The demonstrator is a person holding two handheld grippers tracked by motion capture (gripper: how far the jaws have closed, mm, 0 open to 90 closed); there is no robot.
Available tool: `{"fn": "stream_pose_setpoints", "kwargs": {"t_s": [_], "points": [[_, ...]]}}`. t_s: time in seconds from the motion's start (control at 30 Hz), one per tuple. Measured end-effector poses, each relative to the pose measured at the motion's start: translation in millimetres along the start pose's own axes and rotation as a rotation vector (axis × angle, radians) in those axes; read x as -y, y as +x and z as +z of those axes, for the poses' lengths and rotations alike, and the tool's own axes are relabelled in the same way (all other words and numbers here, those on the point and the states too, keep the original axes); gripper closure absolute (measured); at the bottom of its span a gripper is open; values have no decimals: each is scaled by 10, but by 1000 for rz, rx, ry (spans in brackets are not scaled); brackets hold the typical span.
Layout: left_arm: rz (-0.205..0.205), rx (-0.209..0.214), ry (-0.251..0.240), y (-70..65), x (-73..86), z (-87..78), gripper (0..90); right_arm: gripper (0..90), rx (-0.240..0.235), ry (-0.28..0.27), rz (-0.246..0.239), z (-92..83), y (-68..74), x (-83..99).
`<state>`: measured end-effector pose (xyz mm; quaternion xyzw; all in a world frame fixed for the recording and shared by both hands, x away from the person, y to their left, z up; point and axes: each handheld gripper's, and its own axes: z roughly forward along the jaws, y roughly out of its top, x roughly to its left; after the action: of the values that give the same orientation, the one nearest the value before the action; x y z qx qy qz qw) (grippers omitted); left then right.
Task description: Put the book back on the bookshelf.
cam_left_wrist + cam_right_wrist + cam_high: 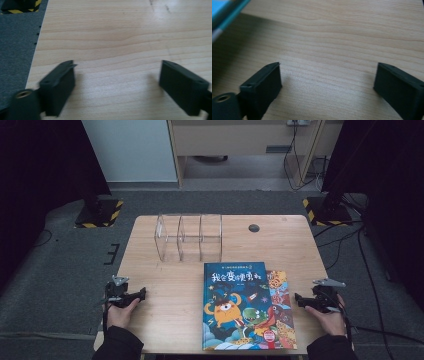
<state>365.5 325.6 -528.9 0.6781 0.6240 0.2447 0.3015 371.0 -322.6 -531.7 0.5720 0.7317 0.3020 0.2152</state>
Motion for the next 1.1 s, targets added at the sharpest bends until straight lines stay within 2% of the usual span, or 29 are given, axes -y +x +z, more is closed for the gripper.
{"fn": "stream_pose_setpoints", "kwargs": {"t_s": [0.07,0.23,0.3,0.37,0.47,0.53,0.6,0.77,0.9,1.0,1.1], "points": [[7,13,-20,-23,-24,-42,188,112,-7,-19,26,-43,-9,-24],[1,76,-53,-102,-48,-134,199,109,-9,-51,76,-158,-2,-71],[0,92,-54,-131,-54,-170,202,109,-10,-66,67,-203,20,-80],[0,116,-74,-155,-79,-217,206,107,-4,-65,50,-249,54,-115],[-24,160,-114,-208,-109,-306,203,106,0,-106,46,-336,91,-186],[-21,171,-125,-258,-127,-344,199,105,-6,-128,46,-396,108,-225],[-12,182,-135,-315,-144,-371,199,104,-18,-136,41,-439,140,-254],[46,217,-197,-475,-187,-454,236,101,-29,-176,11,-548,248,-349],[76,246,-193,-615,-206,-477,237,100,-51,-197,7,-608,365,-438],[89,261,-199,-704,-216,-492,244,100,-66,-204,-10,-638,465,-506],[77,280,-216,-756,-229,-528,267,101,-75,-213,-34,-660,573,-566]]}}
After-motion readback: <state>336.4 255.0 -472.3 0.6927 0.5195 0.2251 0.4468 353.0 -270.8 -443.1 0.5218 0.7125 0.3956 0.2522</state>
